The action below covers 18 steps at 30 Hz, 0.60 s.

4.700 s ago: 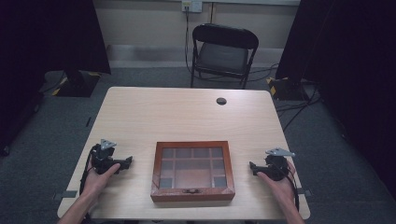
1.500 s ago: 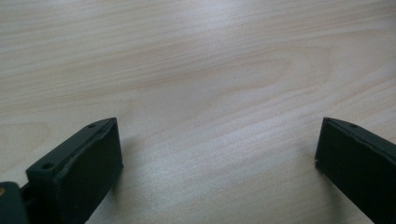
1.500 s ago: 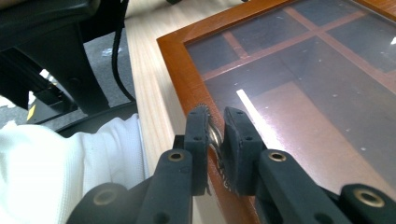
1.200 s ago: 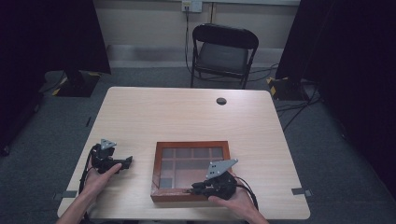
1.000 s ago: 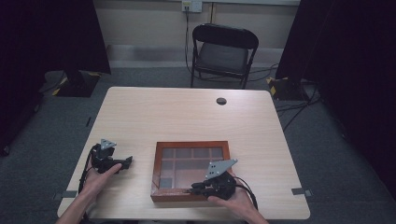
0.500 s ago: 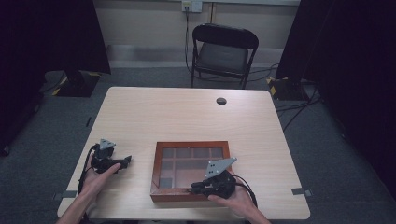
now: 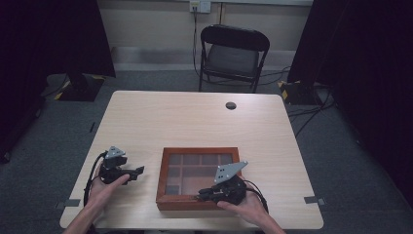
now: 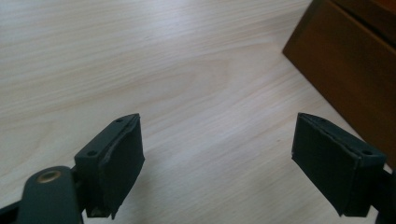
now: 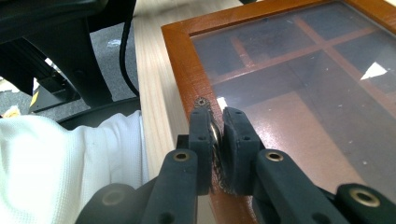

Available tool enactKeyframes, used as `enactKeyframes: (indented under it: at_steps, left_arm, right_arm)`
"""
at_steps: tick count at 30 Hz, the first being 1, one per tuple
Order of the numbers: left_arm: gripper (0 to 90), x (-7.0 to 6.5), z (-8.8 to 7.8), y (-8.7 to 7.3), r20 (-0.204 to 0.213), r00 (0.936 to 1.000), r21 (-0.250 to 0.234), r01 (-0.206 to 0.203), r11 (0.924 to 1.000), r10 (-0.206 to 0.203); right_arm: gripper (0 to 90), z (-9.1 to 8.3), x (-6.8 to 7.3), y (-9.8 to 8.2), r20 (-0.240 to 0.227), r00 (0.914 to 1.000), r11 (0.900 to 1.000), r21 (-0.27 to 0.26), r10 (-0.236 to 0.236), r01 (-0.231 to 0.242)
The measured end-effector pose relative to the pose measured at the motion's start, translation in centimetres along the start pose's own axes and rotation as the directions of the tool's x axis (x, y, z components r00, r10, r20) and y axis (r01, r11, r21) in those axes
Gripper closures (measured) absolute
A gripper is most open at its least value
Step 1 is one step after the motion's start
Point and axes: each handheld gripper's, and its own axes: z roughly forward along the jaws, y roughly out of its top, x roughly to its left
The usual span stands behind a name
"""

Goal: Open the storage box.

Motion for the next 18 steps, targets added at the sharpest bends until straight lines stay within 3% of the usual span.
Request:
enactKeyframes:
  at_steps: [7,12,13,18]
  left_arm:
    - [16.1,-1.4,-0.3,0.2,0.091,0.9957,0.008,-0.019,0.9998,0.018]
    - [16.1,-2.0,-0.4,0.4,0.116,0.9925,-0.004,-0.039,0.9992,0.039]
    - [16.1,-2.3,-0.5,0.5,0.127,0.9901,-0.01,-0.059,0.9982,0.06]
    - [16.1,-2.7,-0.6,0.6,0.152,0.9865,-0.023,-0.06,0.998,0.062]
  right_arm:
    - [82.7,-0.2,-0.2,0.5,-0.009,1.0,1.0,0.013,-0.004,0.004]
    - [82.7,-0.5,-0.3,0.9,-0.019,0.9998,1.0,0.009,-0.002,0.002]
    - [82.7,-0.8,-0.4,1.1,-0.023,0.9997,1.0,-0.004,0.006,-0.006]
    - [82.7,-1.2,-0.5,1.8,-0.031,0.9995,1.0,-0.002,0.007,-0.007]
